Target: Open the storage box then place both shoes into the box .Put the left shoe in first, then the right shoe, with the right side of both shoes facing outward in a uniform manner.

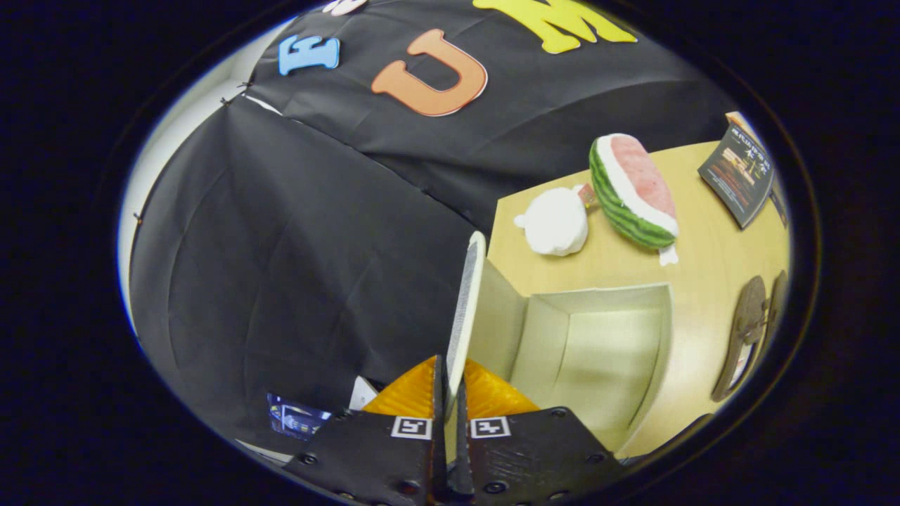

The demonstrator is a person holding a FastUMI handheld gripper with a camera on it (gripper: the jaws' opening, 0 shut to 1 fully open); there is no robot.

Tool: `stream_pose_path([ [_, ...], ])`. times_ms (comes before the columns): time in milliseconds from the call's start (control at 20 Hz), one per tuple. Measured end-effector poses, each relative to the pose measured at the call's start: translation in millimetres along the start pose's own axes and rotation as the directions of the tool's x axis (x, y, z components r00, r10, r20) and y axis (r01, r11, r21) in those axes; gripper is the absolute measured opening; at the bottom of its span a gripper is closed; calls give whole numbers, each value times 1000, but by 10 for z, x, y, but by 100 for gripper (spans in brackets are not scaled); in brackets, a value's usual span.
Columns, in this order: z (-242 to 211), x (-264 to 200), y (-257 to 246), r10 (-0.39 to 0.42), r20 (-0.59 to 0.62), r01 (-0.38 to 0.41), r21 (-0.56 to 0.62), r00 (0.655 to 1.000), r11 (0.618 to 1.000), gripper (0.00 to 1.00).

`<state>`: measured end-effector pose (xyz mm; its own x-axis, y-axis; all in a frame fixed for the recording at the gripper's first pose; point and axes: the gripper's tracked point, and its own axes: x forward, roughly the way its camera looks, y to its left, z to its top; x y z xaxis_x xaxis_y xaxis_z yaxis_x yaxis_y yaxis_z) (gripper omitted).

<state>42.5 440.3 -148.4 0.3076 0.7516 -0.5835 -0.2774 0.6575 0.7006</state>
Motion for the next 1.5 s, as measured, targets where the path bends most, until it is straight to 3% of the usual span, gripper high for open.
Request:
stream_pose_path([
  [250,47,232,277,11,-3,-11,-3,1000,1000,11],
  [600,113,34,261,8,32,-7,-31,999,1000,80],
  [800,155,-214,-273,-73,30,73,-8,997,997,95],
  [1000,95,-519,-874,-113,1,113,31,994,993,96],
  [1250,89,-976,-1797,-232,-5,232,15,973,972,96],
  [1500,-32,-1323,-2769,-389,-33,389,-6,921,921,96],
])
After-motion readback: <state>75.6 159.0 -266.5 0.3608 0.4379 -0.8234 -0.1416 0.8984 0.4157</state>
